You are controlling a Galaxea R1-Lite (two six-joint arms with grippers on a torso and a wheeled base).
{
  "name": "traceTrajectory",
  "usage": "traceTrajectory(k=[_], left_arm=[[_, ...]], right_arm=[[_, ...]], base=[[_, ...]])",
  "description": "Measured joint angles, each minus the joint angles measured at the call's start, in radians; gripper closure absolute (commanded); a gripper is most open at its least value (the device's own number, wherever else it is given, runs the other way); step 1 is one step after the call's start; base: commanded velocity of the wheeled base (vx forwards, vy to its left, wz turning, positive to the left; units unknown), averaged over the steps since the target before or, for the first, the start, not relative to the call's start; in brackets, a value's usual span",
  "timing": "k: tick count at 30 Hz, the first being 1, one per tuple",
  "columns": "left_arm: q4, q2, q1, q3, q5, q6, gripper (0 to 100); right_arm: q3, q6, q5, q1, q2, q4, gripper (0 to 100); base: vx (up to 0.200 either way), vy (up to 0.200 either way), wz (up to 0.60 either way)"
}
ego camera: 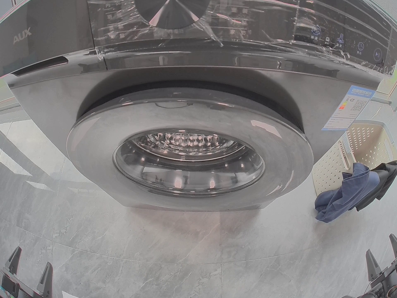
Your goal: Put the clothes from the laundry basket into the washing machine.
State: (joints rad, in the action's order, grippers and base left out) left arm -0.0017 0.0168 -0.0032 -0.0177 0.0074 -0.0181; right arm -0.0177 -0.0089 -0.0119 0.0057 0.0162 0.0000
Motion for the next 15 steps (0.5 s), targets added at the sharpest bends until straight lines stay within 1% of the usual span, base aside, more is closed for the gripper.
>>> traceTrajectory(k=[3,9,15], left_arm=[[0.0,0.0,0.0,0.0,0.0,0.0,0],[0.0,0.0,0.0,0.0,0.0,0.0,0],[0.0,0.0,0.0,0.0,0.0,0.0,0]], right_arm=[[0.0,0.0,0.0,0.0,0.0,0.0,0],[0.0,0.0,0.0,0.0,0.0,0.0,0],[0.0,0.0,0.0,-0.001,0.0,0.0,0]], base=[[0.0,0.0,0.0],[0.2,0.0,0.0],[0.0,0.0,0.0]])
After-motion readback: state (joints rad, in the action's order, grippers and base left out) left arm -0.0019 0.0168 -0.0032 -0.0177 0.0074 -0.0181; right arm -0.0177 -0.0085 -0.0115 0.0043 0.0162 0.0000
